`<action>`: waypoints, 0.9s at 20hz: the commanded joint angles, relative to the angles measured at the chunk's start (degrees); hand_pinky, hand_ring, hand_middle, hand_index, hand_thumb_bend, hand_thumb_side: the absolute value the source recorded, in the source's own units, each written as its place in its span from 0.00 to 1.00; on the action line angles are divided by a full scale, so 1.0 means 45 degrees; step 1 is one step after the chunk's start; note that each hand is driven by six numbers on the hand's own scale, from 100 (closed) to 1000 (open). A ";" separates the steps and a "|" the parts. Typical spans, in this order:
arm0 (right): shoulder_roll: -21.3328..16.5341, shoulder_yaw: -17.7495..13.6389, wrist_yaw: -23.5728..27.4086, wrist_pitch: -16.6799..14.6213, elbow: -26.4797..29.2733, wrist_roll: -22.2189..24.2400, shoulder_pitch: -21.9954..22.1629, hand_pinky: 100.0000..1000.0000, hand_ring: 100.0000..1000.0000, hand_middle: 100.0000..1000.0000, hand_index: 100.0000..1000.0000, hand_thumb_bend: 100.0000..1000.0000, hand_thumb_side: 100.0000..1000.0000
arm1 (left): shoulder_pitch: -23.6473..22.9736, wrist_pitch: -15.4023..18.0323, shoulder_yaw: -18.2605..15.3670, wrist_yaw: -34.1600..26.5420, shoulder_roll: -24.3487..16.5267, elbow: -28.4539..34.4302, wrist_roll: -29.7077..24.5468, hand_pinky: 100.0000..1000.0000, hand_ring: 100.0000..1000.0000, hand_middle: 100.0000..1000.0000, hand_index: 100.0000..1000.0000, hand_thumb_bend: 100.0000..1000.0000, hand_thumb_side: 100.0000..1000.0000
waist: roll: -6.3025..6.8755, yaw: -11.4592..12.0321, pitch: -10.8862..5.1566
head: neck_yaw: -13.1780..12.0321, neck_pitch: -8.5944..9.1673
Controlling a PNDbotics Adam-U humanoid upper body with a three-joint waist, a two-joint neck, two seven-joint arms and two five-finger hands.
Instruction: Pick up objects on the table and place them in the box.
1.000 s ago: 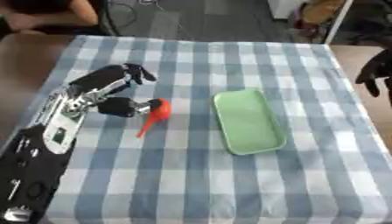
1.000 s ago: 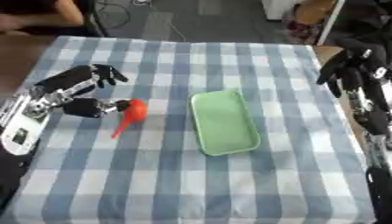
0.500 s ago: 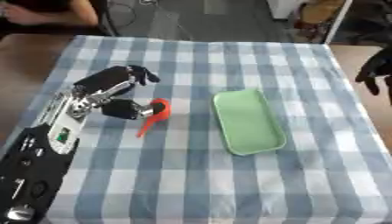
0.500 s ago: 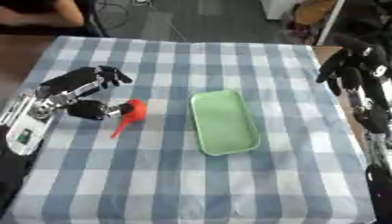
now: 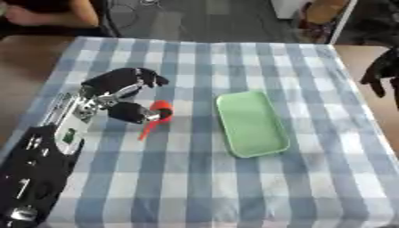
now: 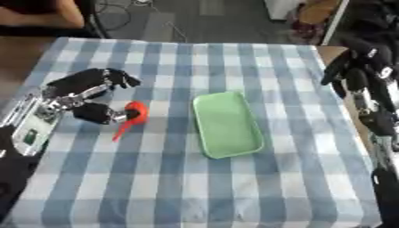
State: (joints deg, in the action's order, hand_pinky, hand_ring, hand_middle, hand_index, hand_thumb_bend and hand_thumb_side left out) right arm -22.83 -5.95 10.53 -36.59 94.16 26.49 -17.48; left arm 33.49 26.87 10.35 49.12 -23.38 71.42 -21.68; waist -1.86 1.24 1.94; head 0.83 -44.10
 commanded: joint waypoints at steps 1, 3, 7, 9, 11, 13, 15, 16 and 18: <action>-0.0428 -0.0022 0.0075 -0.0147 0.0103 0.0186 -0.0183 0.00 0.38 0.46 0.88 0.00 0.59 | 0.0390 0.0276 0.0202 -0.0065 -0.0508 -0.0354 -0.0083 0.58 0.66 0.70 0.94 0.88 0.89 | 0.0073 -0.0021 -0.0175 | -0.0013 -0.0003; -0.0446 -0.0006 0.0077 -0.0145 0.0096 0.0211 -0.0179 0.00 0.38 0.46 0.88 0.00 0.59 | 0.0479 0.0415 0.0287 0.0000 -0.0575 -0.0618 -0.0040 0.58 0.66 0.67 0.95 0.88 0.89 | 0.0118 -0.0019 -0.0180 | 0.0009 -0.0003; -0.0475 0.0010 0.0088 -0.0139 0.0095 0.0243 -0.0183 0.00 0.38 0.46 0.88 0.00 0.59 | 0.0646 0.0610 0.0372 0.0065 -0.0708 -0.0902 0.0109 0.58 0.66 0.66 0.95 0.89 0.89 | 0.0171 -0.0024 -0.0178 | 0.0027 -0.0003; -0.0480 0.0014 0.0090 -0.0137 0.0091 0.0255 -0.0181 0.00 0.38 0.46 0.88 0.00 0.60 | 0.0701 0.0671 0.0411 0.0069 -0.0743 -0.0984 0.0140 0.58 0.66 0.66 0.95 0.88 0.90 | 0.0180 -0.0030 -0.0173 | 0.0020 -0.0003; -0.0481 0.0013 0.0093 -0.0138 0.0090 0.0261 -0.0183 0.00 0.38 0.46 0.88 0.00 0.60 | 0.0739 0.0702 0.0426 0.0075 -0.0752 -0.1063 0.0151 0.58 0.66 0.66 0.95 0.88 0.90 | 0.0183 -0.0036 -0.0171 | 0.0016 -0.0003; -0.0486 0.0012 0.0094 -0.0139 0.0088 0.0263 -0.0186 0.00 0.38 0.46 0.88 0.00 0.60 | 0.0780 0.0715 0.0430 0.0079 -0.0746 -0.1132 0.0155 0.58 0.66 0.66 0.95 0.88 0.90 | 0.0181 -0.0030 -0.0173 | 0.0021 -0.0003; -0.0483 0.0011 0.0095 -0.0141 0.0086 0.0264 -0.0184 0.00 0.38 0.46 0.88 0.00 0.60 | 0.0831 0.0704 0.0416 0.0063 -0.0729 -0.1202 0.0162 0.58 0.66 0.67 0.95 0.88 0.90 | 0.0178 -0.0023 -0.0178 | 0.0017 -0.0003; -0.0482 0.0012 0.0096 -0.0142 0.0086 0.0265 -0.0185 0.00 0.38 0.46 0.88 0.00 0.60 | 0.0858 0.0698 0.0414 0.0052 -0.0716 -0.1237 0.0161 0.58 0.66 0.67 0.95 0.88 0.90 | 0.0176 -0.0021 -0.0180 | 0.0017 -0.0003; -0.0477 0.0015 0.0099 -0.0143 0.0089 0.0264 -0.0192 0.00 0.38 0.46 0.88 0.00 0.60 | 0.0928 0.0684 0.0424 0.0046 -0.0680 -0.1320 0.0154 0.58 0.66 0.67 0.95 0.88 0.90 | 0.0171 -0.0019 -0.0184 | 0.0016 -0.0003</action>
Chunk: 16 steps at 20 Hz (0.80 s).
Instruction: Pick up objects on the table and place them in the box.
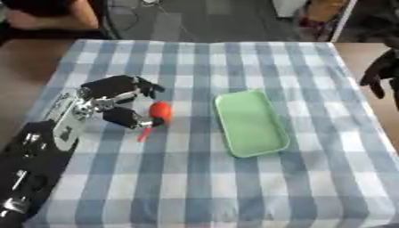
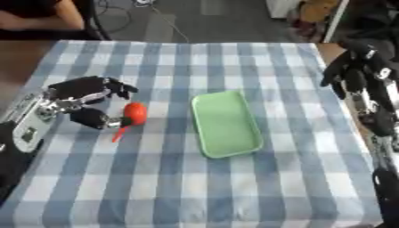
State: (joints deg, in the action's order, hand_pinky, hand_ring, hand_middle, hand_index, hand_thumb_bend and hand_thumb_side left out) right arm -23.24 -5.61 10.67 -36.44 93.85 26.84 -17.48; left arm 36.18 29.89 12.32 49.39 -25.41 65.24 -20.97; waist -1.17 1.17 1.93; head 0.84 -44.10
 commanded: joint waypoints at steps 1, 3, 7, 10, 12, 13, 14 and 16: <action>-0.0384 -0.0058 0.0068 -0.0177 0.0160 0.0188 -0.0195 0.00 0.38 0.46 0.88 0.00 0.60 | 0.0361 0.0019 -0.0007 -0.0008 -0.0210 0.0018 -0.0001 0.58 0.66 0.67 0.95 0.88 0.90 | 0.0014 -0.0005 -0.0184 | 0.0012 -0.0003; -0.0387 -0.0057 0.0070 -0.0178 0.0159 0.0187 -0.0196 0.00 0.38 0.46 0.88 0.00 0.60 | 0.0413 0.0047 0.0019 0.0029 -0.0177 -0.0024 0.0028 0.58 0.66 0.67 0.95 0.88 0.90 | 0.0010 -0.0011 -0.0182 | 0.0026 -0.0003; -0.0389 -0.0053 0.0074 -0.0182 0.0154 0.0193 -0.0199 0.00 0.38 0.46 0.88 0.00 0.60 | 0.0500 0.0087 0.0047 0.0233 -0.0140 -0.0124 0.0208 0.58 0.66 0.66 0.96 0.88 0.90 | 0.0009 -0.0025 -0.0176 | 0.0039 -0.0003; -0.0392 -0.0047 0.0079 -0.0184 0.0152 0.0196 -0.0207 0.00 0.38 0.46 0.88 0.00 0.60 | 0.0563 0.0146 0.0077 0.0381 -0.0105 -0.0190 0.0350 0.58 0.66 0.66 0.96 0.89 0.90 | 0.0007 -0.0030 -0.0172 | 0.0044 -0.0003; -0.0395 -0.0040 0.0083 -0.0187 0.0149 0.0202 -0.0211 0.00 0.38 0.46 0.88 0.00 0.60 | 0.0603 0.0188 0.0105 0.0468 -0.0080 -0.0241 0.0412 0.58 0.66 0.66 0.96 0.89 0.90 | 0.0003 -0.0037 -0.0170 | 0.0041 -0.0003; -0.0394 -0.0038 0.0087 -0.0189 0.0146 0.0204 -0.0213 0.00 0.38 0.46 0.88 0.00 0.60 | 0.0628 0.0215 0.0122 0.0510 -0.0063 -0.0269 0.0434 0.58 0.66 0.66 0.96 0.89 0.90 | -0.0001 -0.0042 -0.0168 | 0.0039 -0.0003; -0.0392 -0.0035 0.0090 -0.0191 0.0145 0.0207 -0.0217 0.00 0.38 0.46 0.88 0.00 0.60 | 0.0649 0.0245 0.0141 0.0548 -0.0046 -0.0293 0.0449 0.58 0.66 0.66 0.96 0.89 0.90 | -0.0004 -0.0046 -0.0165 | 0.0033 -0.0003; -0.0384 -0.0031 0.0097 -0.0193 0.0144 0.0212 -0.0223 0.00 0.38 0.46 0.88 0.00 0.60 | 0.0671 0.0291 0.0165 0.0618 -0.0021 -0.0330 0.0481 0.58 0.66 0.66 0.97 0.89 0.90 | -0.0010 -0.0051 -0.0160 | 0.0032 -0.0003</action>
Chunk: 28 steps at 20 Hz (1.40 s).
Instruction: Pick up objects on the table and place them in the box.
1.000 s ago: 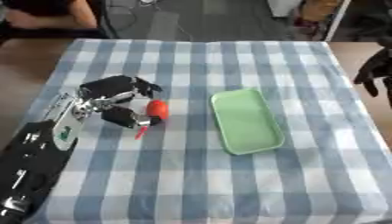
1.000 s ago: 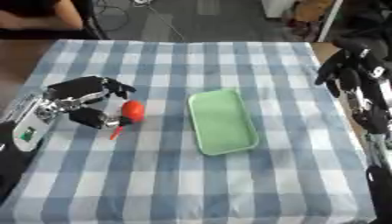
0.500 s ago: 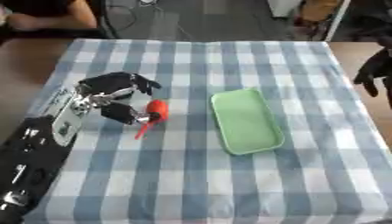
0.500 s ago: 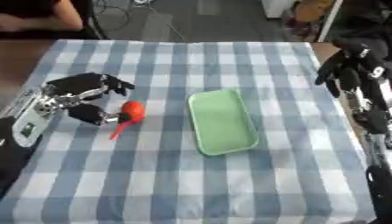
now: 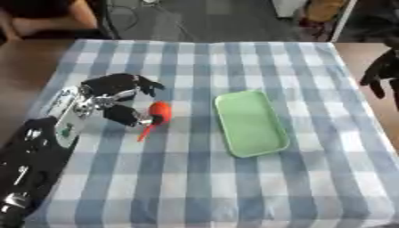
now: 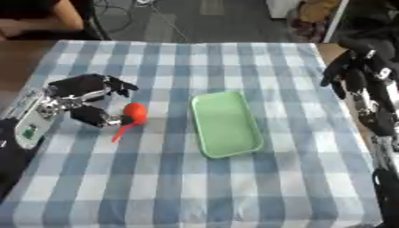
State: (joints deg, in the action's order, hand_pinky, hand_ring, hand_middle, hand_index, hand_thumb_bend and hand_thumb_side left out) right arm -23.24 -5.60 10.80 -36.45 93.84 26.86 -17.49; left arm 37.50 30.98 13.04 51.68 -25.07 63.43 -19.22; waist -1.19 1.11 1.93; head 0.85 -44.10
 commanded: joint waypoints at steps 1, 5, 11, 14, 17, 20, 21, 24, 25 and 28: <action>-0.0382 -0.0027 0.0077 -0.0192 0.0146 0.0213 -0.0226 0.00 0.38 0.46 0.88 0.00 0.60 | 0.0391 0.0069 0.0023 0.0163 -0.0077 0.0046 0.0102 0.58 0.66 0.66 0.97 0.89 0.90 | -0.0010 -0.0044 -0.0154 | 0.0036 -0.0003; -0.0383 -0.0018 0.0099 -0.0196 0.0136 0.0226 -0.0243 0.00 0.38 0.46 0.88 0.00 0.60 | 0.0436 0.0136 0.0043 0.0343 -0.0013 -0.0067 0.0199 0.58 0.66 0.66 0.97 0.89 0.90 | -0.0017 -0.0061 -0.0142 | 0.0036 -0.0003; -0.0370 0.0004 0.0127 -0.0200 0.0139 0.0257 -0.0279 0.00 0.38 0.46 0.88 0.00 0.60 | 0.0466 0.0216 0.0079 0.0515 0.0086 -0.0199 0.0256 0.58 0.66 0.66 0.97 0.89 0.90 | -0.0028 -0.0094 -0.0117 | 0.0038 -0.0003; -0.0359 0.0007 0.0140 -0.0201 0.0142 0.0263 -0.0295 0.00 0.38 0.46 0.88 0.00 0.60 | 0.0512 0.0243 0.0076 0.0625 0.0112 -0.0319 0.0290 0.58 0.66 0.66 0.98 0.89 0.90 | -0.0040 -0.0112 -0.0102 | 0.0036 -0.0003; -0.0350 0.0012 0.0150 -0.0201 0.0140 0.0276 -0.0305 0.00 0.38 0.46 0.88 0.00 0.60 | 0.0558 0.0271 0.0065 0.0723 0.0158 -0.0472 0.0317 0.58 0.66 0.66 0.98 0.89 0.91 | -0.0054 -0.0119 -0.0087 | 0.0022 -0.0003; -0.0349 0.0013 0.0157 -0.0206 0.0138 0.0279 -0.0320 0.00 0.38 0.46 0.88 0.00 0.60 | 0.0568 0.0299 0.0046 0.0858 0.0158 -0.0600 0.0373 0.58 0.65 0.66 0.98 0.89 0.91 | -0.0069 -0.0128 -0.0075 | 0.0029 -0.0003; -0.0354 0.0016 0.0159 -0.0209 0.0135 0.0282 -0.0321 0.00 0.38 0.46 0.88 0.00 0.60 | 0.0567 0.0304 0.0035 0.0888 0.0144 -0.0632 0.0399 0.58 0.64 0.66 0.98 0.89 0.91 | -0.0073 -0.0129 -0.0070 | 0.0030 -0.0003; -0.0351 0.0020 0.0172 -0.0220 0.0124 0.0296 -0.0324 0.00 0.38 0.46 0.88 0.00 0.60 | 0.0589 0.0309 -0.0001 0.0933 0.0099 -0.0720 0.0464 0.58 0.62 0.66 0.98 0.89 0.91 | -0.0087 -0.0131 -0.0058 | 0.0025 -0.0003; -0.0349 0.0021 0.0179 -0.0224 0.0125 0.0300 -0.0328 0.00 0.38 0.46 0.88 0.00 0.60 | 0.0605 0.0308 -0.0011 0.0944 0.0088 -0.0759 0.0473 0.58 0.61 0.66 0.98 0.89 0.91 | -0.0093 -0.0129 -0.0055 | 0.0029 -0.0003; -0.0338 0.0024 0.0200 -0.0234 0.0119 0.0314 -0.0338 0.00 0.38 0.46 0.88 0.00 0.60 | 0.0673 0.0306 -0.0033 0.1027 0.0072 -0.0889 0.0493 0.58 0.61 0.66 0.98 0.89 0.91 | -0.0120 -0.0124 -0.0042 | 0.0016 -0.0003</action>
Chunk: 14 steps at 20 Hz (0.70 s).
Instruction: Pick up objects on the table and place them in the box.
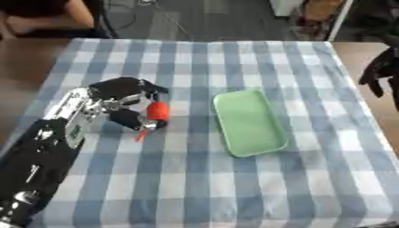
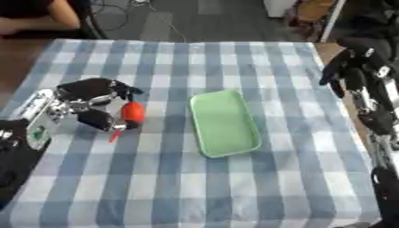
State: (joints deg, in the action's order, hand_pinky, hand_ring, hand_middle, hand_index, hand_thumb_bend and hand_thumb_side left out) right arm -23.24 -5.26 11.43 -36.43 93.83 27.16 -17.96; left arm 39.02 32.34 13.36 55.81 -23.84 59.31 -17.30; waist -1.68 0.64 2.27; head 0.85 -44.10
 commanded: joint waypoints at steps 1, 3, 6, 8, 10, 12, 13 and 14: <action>-0.0336 -0.0049 0.0066 -0.0243 0.0121 0.0252 -0.0234 0.00 0.38 0.46 0.88 0.00 0.60 | 0.0345 0.0009 -0.0112 0.0135 -0.0199 -0.0014 0.0078 0.58 0.61 0.66 0.98 0.89 0.91 | -0.0022 -0.0020 -0.0115 | 0.0003 -0.0003; -0.0325 -0.0052 0.0078 -0.0249 0.0113 0.0257 -0.0234 0.00 0.38 0.46 0.88 0.00 0.60 | 0.0373 0.0019 -0.0128 0.0176 -0.0201 -0.0117 0.0086 0.58 0.61 0.66 0.99 0.89 0.91 | -0.0052 -0.0031 -0.0114 | -0.0023 -0.0003; -0.0298 -0.0057 0.0094 -0.0256 0.0109 0.0261 -0.0234 0.00 0.38 0.46 0.88 0.00 0.60 | 0.0449 0.0011 -0.0168 0.0322 -0.0192 -0.0348 0.0124 0.58 0.61 0.66 0.99 0.90 0.91 | -0.0092 -0.0049 -0.0103 | -0.0062 -0.0003; -0.0288 -0.0060 0.0101 -0.0257 0.0108 0.0266 -0.0234 0.00 0.38 0.46 0.88 0.00 0.60 | 0.0488 0.0030 -0.0186 0.0450 -0.0180 -0.0485 0.0188 0.58 0.61 0.66 0.99 0.90 0.91 | -0.0105 -0.0062 -0.0093 | -0.0085 -0.0003; -0.0283 -0.0064 0.0109 -0.0257 0.0110 0.0265 -0.0238 0.00 0.38 0.46 0.88 0.00 0.60 | 0.0521 0.0057 -0.0201 0.0582 -0.0177 -0.0603 0.0269 0.58 0.62 0.66 1.00 0.90 0.91 | -0.0112 -0.0074 -0.0083 | -0.0097 -0.0003; -0.0279 -0.0063 0.0115 -0.0255 0.0114 0.0265 -0.0242 0.00 0.38 0.46 0.88 0.00 0.60 | 0.0552 0.0090 -0.0215 0.0703 -0.0177 -0.0709 0.0352 0.58 0.62 0.66 1.00 0.90 0.91 | -0.0118 -0.0084 -0.0073 | -0.0112 -0.0003; -0.0278 -0.0062 0.0117 -0.0253 0.0115 0.0267 -0.0242 0.00 0.38 0.46 0.88 0.00 0.60 | 0.0563 0.0102 -0.0221 0.0758 -0.0177 -0.0751 0.0392 0.58 0.62 0.65 1.00 0.90 0.91 | -0.0120 -0.0088 -0.0068 | -0.0119 -0.0003; -0.0275 -0.0062 0.0118 -0.0252 0.0115 0.0269 -0.0243 0.00 0.38 0.46 0.88 0.00 0.60 | 0.0576 0.0112 -0.0225 0.0815 -0.0182 -0.0793 0.0429 0.58 0.62 0.65 1.00 0.90 0.91 | -0.0123 -0.0095 -0.0063 | -0.0130 -0.0003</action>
State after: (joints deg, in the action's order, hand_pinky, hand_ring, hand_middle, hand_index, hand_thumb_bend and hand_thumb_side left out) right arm -23.23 -5.26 11.77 -36.44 93.81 27.18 -17.98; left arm 40.44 32.86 12.96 58.99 -23.84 55.47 -15.81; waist -2.24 0.38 2.54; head 0.55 -44.10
